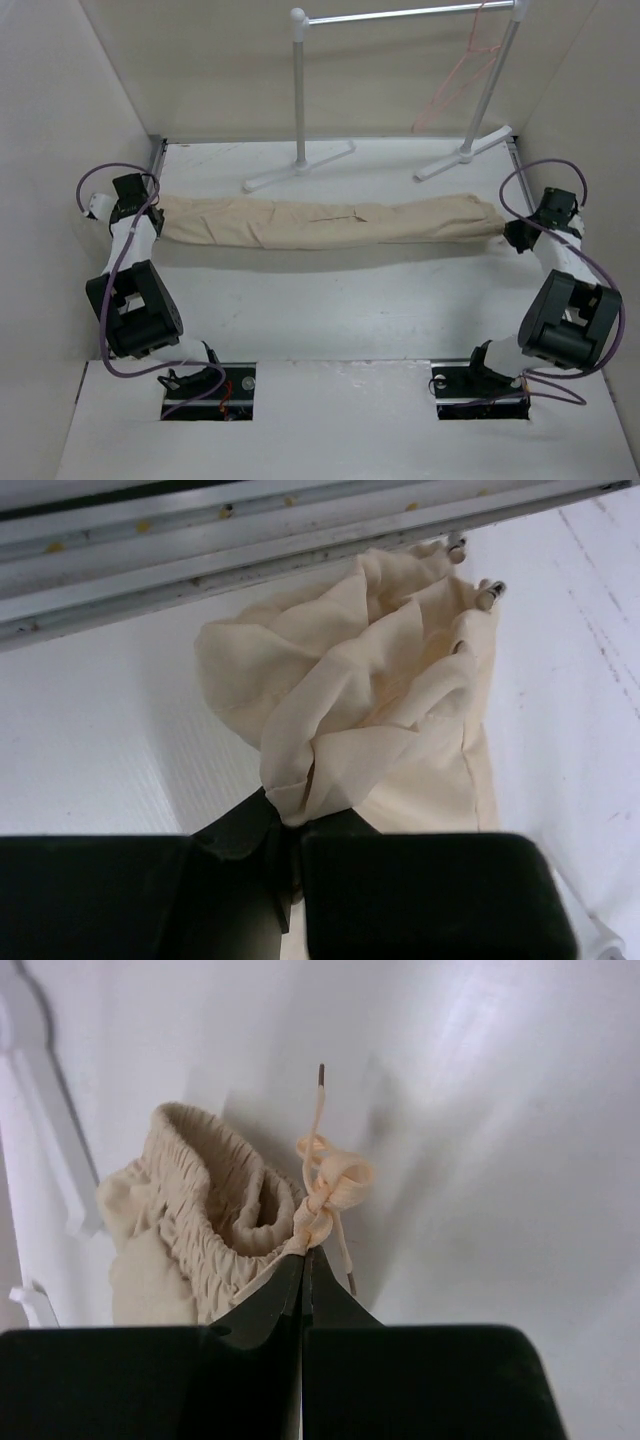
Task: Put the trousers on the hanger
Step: Fold the trousers at the center of the board.
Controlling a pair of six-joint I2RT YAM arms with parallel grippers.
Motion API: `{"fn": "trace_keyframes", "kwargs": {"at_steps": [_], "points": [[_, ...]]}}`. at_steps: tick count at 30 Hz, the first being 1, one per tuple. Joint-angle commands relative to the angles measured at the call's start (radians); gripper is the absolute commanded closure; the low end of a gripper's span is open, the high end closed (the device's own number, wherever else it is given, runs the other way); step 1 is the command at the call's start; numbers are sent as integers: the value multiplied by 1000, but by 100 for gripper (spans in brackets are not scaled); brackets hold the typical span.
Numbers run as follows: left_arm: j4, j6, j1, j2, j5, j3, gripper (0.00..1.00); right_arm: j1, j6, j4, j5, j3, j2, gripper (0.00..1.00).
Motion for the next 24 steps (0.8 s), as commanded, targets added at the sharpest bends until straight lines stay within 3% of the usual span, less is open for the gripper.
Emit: {"fn": "trace_keyframes", "kwargs": {"at_steps": [1, 10, 12, 15, 17, 20, 24], "points": [[-50, 49, 30, -57, -77, 15, 100, -88, 52, 48, 56, -116, -89, 100], [-63, 24, 36, -142, -91, -192, 98, -182, 76, 39, 20, -313, -205, 97], [-72, 21, 47, -163, -104, -210, 95, -182, 72, 5, 42, -296, -244, 80], [-87, 9, 49, -200, -97, -217, 71, -168, 47, -70, 89, -233, -301, 48], [-101, 4, 47, -231, -95, -203, 58, -148, 33, -110, 117, -192, -344, 36], [-133, 7, 30, -297, -115, -155, 44, -107, 16, -168, 152, -133, -407, 27], [-173, 21, -37, -360, -146, -94, 39, -15, -16, -199, 195, -90, -465, 28]]}}
